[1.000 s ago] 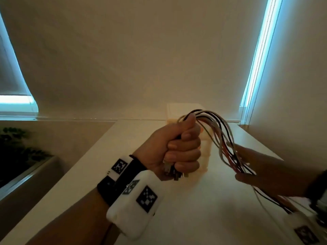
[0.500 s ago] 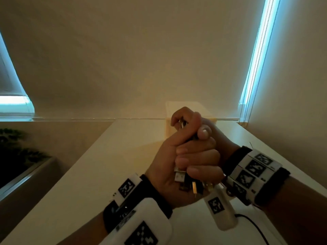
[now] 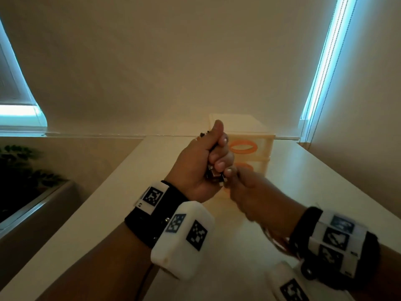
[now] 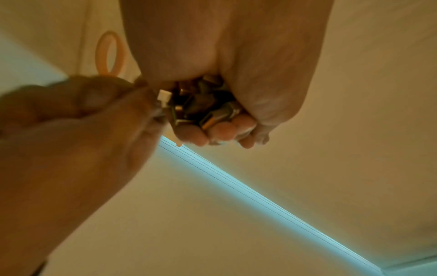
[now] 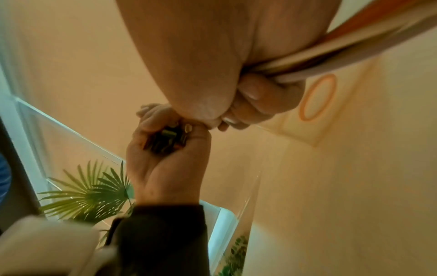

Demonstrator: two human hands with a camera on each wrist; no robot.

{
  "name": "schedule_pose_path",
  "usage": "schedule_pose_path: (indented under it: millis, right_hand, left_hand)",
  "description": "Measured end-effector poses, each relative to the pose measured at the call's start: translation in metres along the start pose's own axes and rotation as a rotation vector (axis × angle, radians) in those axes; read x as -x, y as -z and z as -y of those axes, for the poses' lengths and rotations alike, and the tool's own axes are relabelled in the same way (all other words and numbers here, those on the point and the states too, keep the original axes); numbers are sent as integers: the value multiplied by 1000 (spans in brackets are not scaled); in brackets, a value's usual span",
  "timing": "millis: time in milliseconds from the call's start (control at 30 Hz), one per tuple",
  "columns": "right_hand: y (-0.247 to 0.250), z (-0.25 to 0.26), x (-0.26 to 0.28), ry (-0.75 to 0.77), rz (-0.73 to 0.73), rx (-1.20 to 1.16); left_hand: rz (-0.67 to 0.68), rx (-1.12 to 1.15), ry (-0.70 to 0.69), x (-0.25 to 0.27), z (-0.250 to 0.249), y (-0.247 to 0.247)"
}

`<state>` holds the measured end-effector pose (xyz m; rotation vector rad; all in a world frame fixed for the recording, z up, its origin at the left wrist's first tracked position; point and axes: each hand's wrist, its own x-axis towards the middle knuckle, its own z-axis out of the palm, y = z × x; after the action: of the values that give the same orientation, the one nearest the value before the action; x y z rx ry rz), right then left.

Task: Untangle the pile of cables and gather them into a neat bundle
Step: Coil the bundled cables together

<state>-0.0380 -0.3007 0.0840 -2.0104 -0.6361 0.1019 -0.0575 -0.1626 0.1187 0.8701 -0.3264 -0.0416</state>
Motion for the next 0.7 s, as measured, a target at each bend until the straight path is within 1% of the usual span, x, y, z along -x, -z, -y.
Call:
schedule_pose_path:
  millis: [33, 133, 233, 300, 333, 433, 500, 533, 600, 633, 700]
  right_hand:
    - [-5, -7, 7, -34, 30, 0]
    - [-15, -18, 18, -64, 16, 56]
    - [-13, -14, 29, -125, 43, 72]
    - [-14, -10, 40, -116, 85, 172]
    - [-14, -8, 43, -124, 100, 177]
    - [-15, 3, 45, -228, 99, 96]
    - [-17, 11, 48, -284, 111, 49]
    - [-18, 11, 51, -296, 128, 45]
    - [-20, 14, 57, -295, 162, 106]
    - [-20, 17, 60, -296, 181, 130]
    - [-19, 26, 62, -314, 211, 148]
  left_hand:
    - [-42, -18, -20, 0, 1, 1]
    - [-101, -40, -65, 0, 6, 3]
    - [-164, -14, -149, -2, 6, 5]
    - [-224, -15, -204, -3, 6, 7]
    - [-251, -36, -224, -2, 7, 6]
    - [-324, -77, -253, -2, 10, 1]
    - [-362, -135, -313, -2, 6, 2]
    - [-389, -215, -351, -2, 4, 4]
    - [-421, -450, -409, 1, 5, 12]
    - [-412, -611, -439, 3, 9, 15]
    - [-333, -986, -511, 6, 19, 21]
